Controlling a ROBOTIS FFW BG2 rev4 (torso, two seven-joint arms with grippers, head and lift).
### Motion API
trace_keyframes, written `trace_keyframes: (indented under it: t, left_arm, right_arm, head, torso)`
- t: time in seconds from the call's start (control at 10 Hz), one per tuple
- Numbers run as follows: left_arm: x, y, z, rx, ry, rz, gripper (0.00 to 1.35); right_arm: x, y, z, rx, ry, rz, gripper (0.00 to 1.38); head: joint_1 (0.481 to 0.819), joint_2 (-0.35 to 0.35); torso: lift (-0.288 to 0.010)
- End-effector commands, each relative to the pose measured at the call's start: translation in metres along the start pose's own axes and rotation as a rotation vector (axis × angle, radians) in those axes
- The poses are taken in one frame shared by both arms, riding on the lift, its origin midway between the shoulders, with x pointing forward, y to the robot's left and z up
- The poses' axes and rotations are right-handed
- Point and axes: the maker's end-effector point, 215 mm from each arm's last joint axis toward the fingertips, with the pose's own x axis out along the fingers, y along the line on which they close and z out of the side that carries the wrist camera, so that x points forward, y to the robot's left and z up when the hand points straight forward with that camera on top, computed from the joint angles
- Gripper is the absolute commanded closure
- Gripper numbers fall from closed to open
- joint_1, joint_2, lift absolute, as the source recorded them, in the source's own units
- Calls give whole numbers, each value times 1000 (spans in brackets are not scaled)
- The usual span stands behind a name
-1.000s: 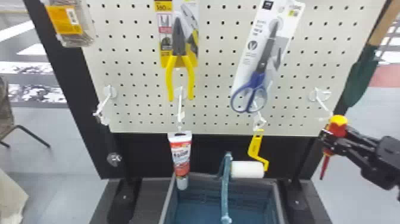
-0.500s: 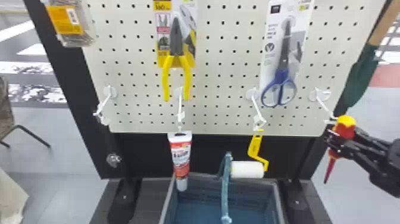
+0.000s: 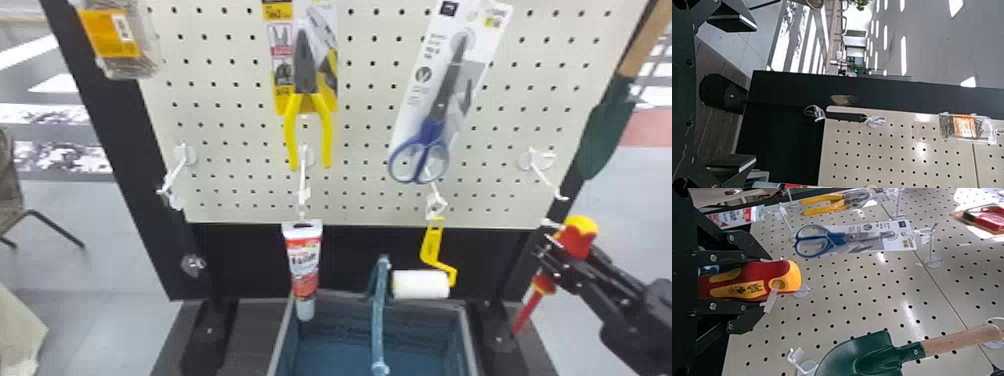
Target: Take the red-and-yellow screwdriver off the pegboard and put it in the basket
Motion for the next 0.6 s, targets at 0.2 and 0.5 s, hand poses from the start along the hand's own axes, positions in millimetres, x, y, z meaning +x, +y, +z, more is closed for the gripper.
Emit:
trace_keyframes:
  t: [0.2,0.5]
  left_arm:
    - [2,-4,1,-2,-5,-11,130]
    - [3,-5,1,-5,-6,-13,130]
  right_arm:
    - [7,-8,-30,212,-98,-47,1181]
    - [10,-29,-81,355,-116,-89,1181]
  head:
    - [549,0]
    - [549,0]
  torso:
    - [-100]
    - [-100]
